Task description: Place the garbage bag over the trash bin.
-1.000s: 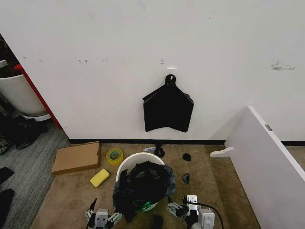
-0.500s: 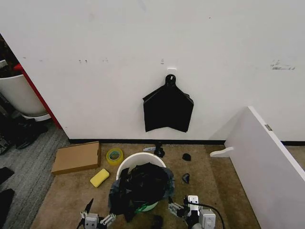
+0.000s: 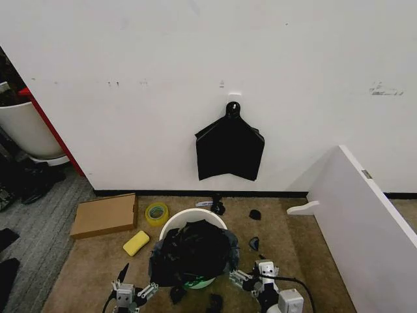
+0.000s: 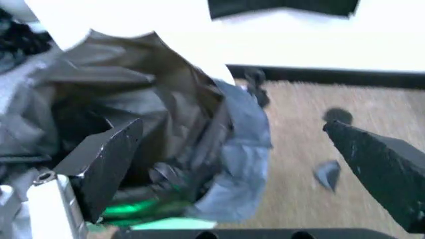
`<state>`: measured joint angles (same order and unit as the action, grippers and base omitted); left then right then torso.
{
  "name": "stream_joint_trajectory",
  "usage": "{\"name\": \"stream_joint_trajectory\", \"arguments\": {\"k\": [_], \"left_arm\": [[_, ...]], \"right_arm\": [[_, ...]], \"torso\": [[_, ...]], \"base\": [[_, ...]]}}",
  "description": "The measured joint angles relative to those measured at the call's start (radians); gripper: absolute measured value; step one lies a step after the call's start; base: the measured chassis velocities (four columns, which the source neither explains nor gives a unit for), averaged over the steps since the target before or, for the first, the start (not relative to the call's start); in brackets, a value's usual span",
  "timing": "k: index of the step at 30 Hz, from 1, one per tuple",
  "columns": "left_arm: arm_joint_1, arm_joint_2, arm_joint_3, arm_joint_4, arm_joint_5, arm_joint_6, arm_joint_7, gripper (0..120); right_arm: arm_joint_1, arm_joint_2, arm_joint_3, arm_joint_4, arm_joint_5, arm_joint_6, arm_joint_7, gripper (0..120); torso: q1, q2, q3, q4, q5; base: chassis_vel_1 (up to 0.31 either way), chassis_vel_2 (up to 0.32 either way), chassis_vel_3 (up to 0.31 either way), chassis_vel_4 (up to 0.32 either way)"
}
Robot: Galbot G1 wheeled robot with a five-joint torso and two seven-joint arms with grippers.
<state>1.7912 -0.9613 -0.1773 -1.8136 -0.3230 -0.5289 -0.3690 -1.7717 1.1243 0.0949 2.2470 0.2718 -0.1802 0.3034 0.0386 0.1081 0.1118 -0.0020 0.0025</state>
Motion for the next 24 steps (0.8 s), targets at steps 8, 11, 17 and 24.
{"name": "stream_joint_trajectory", "arguments": {"k": [8,11,17,24], "left_arm": [[-0.008,0.006,-0.018,0.075,-0.170,-0.193,0.174,98],[-0.025,0.013,-0.023,0.121,-0.294,-0.280,0.325,99],[-0.049,0.014,-0.034,0.139,-0.570,-0.304,0.595,100],[-0.075,0.011,-0.037,0.127,-0.739,-0.302,0.751,100]], "right_arm": [[0.065,0.010,-0.016,-0.056,0.023,0.007,0.001,100],[0.072,0.015,-0.025,-0.065,0.023,0.012,-0.002,100],[0.080,0.020,-0.031,-0.066,0.023,0.021,-0.006,100],[0.067,0.018,-0.022,-0.065,0.024,0.023,-0.006,100]], "torso": [[0.000,0.000,0.000,0.0002,0.0001],[0.000,0.000,0.000,0.0001,-0.0002],[0.000,0.000,0.000,0.0001,0.0000],[0.000,0.000,0.000,0.0001,0.0000]], "base": [[0.000,0.000,0.000,0.000],[0.000,0.000,0.000,0.000],[0.000,0.000,0.000,0.000],[0.000,0.000,0.000,0.000]]}}
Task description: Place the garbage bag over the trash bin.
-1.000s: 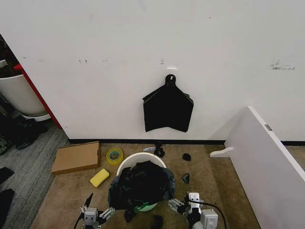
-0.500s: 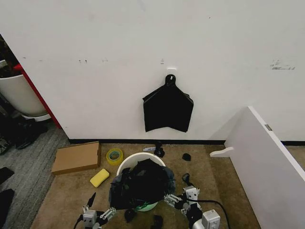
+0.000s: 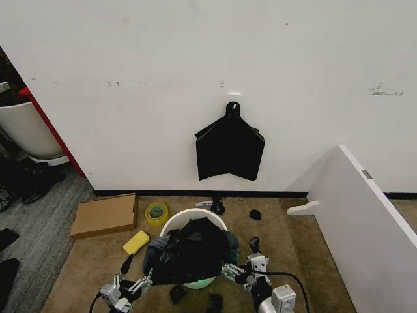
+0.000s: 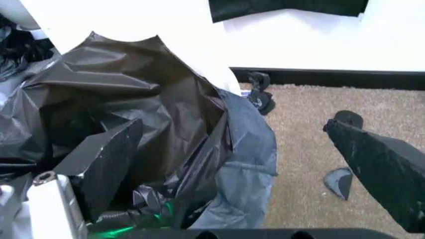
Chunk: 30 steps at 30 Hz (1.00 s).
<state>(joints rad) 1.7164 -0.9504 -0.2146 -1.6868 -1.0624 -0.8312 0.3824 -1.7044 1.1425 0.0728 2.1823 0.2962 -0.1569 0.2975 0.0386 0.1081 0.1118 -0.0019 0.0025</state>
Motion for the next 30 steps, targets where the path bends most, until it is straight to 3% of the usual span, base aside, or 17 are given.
{"name": "stream_joint_trajectory", "arguments": {"k": [4,7,11,13,17,19,24,27,30], "left_arm": [[0.010,0.018,-0.015,-0.032,0.009,0.016,0.010,100],[0.029,0.027,-0.051,-0.073,0.094,0.038,-0.012,100],[0.049,0.032,-0.078,-0.123,0.217,0.067,-0.123,100],[0.070,0.024,-0.104,-0.176,0.346,0.099,-0.241,100],[0.117,-0.016,-0.149,-0.290,0.516,0.181,-0.418,100],[0.130,-0.028,-0.159,-0.313,0.552,0.209,-0.450,100],[0.188,-0.070,-0.185,-0.390,0.680,0.307,-0.583,100],[0.203,-0.080,-0.195,-0.408,0.691,0.324,-0.603,100],[0.244,-0.102,-0.218,-0.445,0.706,0.361,-0.645,100]], "right_arm": [[-0.003,-0.001,0.003,0.002,0.000,0.000,0.000,100],[-0.002,-0.002,0.007,0.002,0.002,-0.001,0.001,100],[0.011,-0.003,0.014,0.008,0.020,-0.005,0.003,100],[0.039,-0.004,0.035,0.027,0.075,-0.023,0.004,100],[0.115,-0.056,0.116,0.085,0.242,-0.103,-0.016,100],[0.138,-0.082,0.140,0.098,0.304,-0.138,-0.025,100],[0.285,-0.213,0.221,0.064,0.599,-0.349,-0.108,100],[0.341,-0.244,0.212,0.033,0.653,-0.406,-0.132,100],[0.528,-0.290,0.106,-0.077,0.647,-0.499,-0.192,100]], "torso": [[0.000,0.000,0.000,-0.0001,0.0001],[0.000,0.000,0.000,0.0000,0.0001],[0.000,0.000,0.000,-0.0001,0.0002],[0.000,0.000,0.000,0.0000,0.0001],[0.000,0.000,0.000,-0.0001,0.0002],[0.000,0.000,0.000,-0.0001,0.0002],[0.000,0.000,0.000,0.0000,0.0002],[0.000,0.000,0.000,-0.0002,0.0003],[0.000,0.000,0.000,0.0000,0.0001]], "base": [[0.000,0.000,0.000,0.000],[0.000,0.000,0.000,0.000],[0.000,0.000,0.000,0.000],[0.000,0.000,0.000,0.000],[0.000,0.000,0.000,0.000],[0.000,0.000,0.000,0.000],[0.000,0.000,0.000,0.000],[0.000,0.000,0.000,0.000],[0.000,0.000,0.000,0.000]]}}
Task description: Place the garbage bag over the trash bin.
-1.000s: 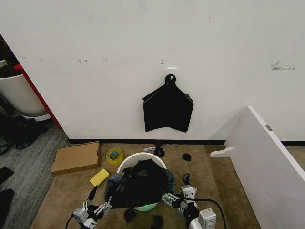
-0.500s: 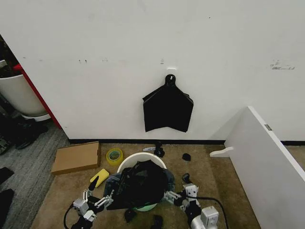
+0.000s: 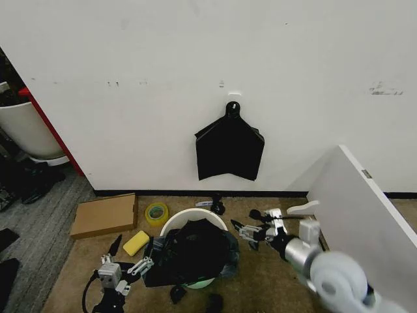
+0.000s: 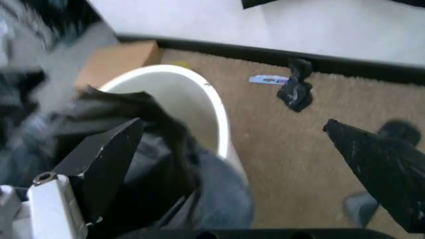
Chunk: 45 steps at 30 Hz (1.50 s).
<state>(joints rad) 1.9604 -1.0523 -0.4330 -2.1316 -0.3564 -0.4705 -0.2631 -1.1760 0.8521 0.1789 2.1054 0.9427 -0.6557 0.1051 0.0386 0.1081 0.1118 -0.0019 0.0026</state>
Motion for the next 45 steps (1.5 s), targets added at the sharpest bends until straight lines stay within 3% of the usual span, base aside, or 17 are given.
{"name": "stream_joint_trajectory", "arguments": {"k": [10,18,25,40,45], "left_arm": [[0.118,-0.079,-0.044,-0.077,0.057,0.078,-0.103,100],[0.131,-0.127,-0.025,-0.094,0.078,0.080,-0.105,100],[0.158,-0.146,-0.027,-0.118,0.078,0.086,-0.104,100],[0.167,-0.185,-0.023,-0.116,0.094,0.067,-0.116,100],[0.167,-0.194,-0.021,-0.113,0.096,0.062,-0.118,100]], "right_arm": [[0.418,0.019,-0.322,-0.282,0.011,-0.080,-0.104,100],[0.588,0.068,-0.472,-0.453,0.046,-0.081,-0.173,100],[0.668,0.100,-0.574,-0.517,0.019,-0.077,-0.262,100],[0.760,0.151,-0.665,-0.617,-0.069,-0.070,-0.354,100],[0.778,0.176,-0.696,-0.631,-0.088,-0.073,-0.356,93]], "torso": [[0.000,0.000,0.000,0.0000,-0.0002],[0.000,0.000,0.000,0.0000,-0.0002],[0.000,0.000,0.000,-0.0001,0.0000],[0.000,0.000,0.000,-0.0001,0.0000],[0.000,0.000,0.000,0.0000,0.0000]], "base": [[0.000,0.000,0.000,0.000],[0.000,0.000,0.000,0.000],[0.000,0.000,0.000,0.000],[0.000,0.000,0.000,0.000],[0.000,0.000,0.000,0.000]]}}
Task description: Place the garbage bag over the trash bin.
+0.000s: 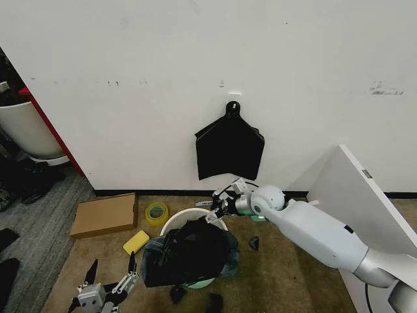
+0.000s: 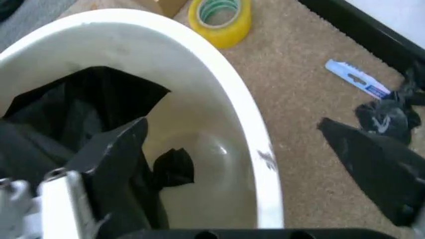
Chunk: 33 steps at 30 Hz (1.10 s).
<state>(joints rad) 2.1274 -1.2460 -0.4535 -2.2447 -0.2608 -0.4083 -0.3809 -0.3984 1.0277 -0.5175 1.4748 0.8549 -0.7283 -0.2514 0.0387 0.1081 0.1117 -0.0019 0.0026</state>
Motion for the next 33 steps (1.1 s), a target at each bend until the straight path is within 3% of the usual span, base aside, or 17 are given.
{"name": "stream_joint_trajectory", "arguments": {"k": [6,11,23,33], "left_arm": [[0.004,-0.009,0.006,-0.004,0.001,-0.001,0.000,100],[0.004,-0.021,0.018,-0.006,0.002,0.001,0.000,100],[0.015,-0.038,0.036,-0.018,0.020,0.005,0.000,100],[0.019,-0.039,0.032,-0.021,0.020,0.001,-0.007,100]], "right_arm": [[0.036,0.019,-0.043,-0.053,-0.020,0.008,-0.023,73],[0.049,0.017,-0.073,-0.067,-0.036,0.019,-0.052,50],[0.068,0.020,-0.080,-0.082,-0.044,0.029,-0.076,8],[0.044,0.015,-0.055,-0.075,-0.057,0.031,-0.080,3]], "torso": [[0.000,0.000,0.000,0.0001,-0.0001],[0.000,0.000,0.000,0.0000,0.0000],[0.000,0.000,0.000,-0.0001,0.0000],[0.000,0.000,0.000,0.0000,0.0000]], "base": [[0.000,0.000,0.000,0.000],[0.000,0.000,0.000,0.000],[0.000,0.000,0.000,0.000],[0.000,0.000,0.000,0.000]]}}
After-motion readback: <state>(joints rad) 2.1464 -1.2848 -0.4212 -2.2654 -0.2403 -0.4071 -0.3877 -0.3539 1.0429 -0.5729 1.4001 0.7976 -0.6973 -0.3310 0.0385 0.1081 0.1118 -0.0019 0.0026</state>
